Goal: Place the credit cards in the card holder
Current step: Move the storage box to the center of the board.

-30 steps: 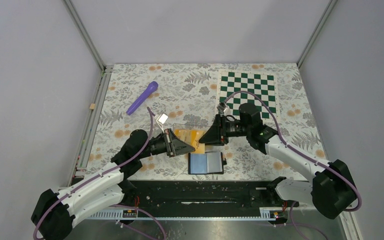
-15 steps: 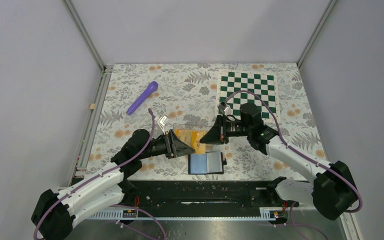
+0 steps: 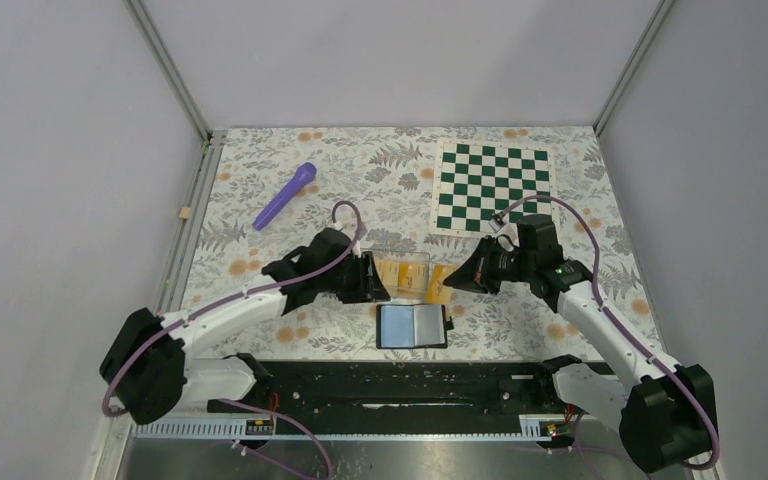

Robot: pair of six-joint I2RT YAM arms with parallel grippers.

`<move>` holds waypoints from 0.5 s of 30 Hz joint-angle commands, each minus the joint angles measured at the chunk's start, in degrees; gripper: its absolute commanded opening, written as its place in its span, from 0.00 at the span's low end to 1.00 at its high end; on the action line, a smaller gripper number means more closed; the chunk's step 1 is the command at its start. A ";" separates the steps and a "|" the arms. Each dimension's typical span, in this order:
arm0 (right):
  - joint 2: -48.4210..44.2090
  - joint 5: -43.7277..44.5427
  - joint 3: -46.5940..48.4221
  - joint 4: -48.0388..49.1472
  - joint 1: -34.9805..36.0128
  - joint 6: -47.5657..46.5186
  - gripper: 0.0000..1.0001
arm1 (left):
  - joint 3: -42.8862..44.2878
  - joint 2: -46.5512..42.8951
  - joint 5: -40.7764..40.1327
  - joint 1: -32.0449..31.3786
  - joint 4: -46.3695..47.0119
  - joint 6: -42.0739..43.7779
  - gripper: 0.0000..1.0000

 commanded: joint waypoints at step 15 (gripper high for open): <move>3.38 -0.79 2.90 -6.53 -1.17 -7.40 0.00 | 21.62 27.46 -16.95 -7.03 -9.68 9.23 0.41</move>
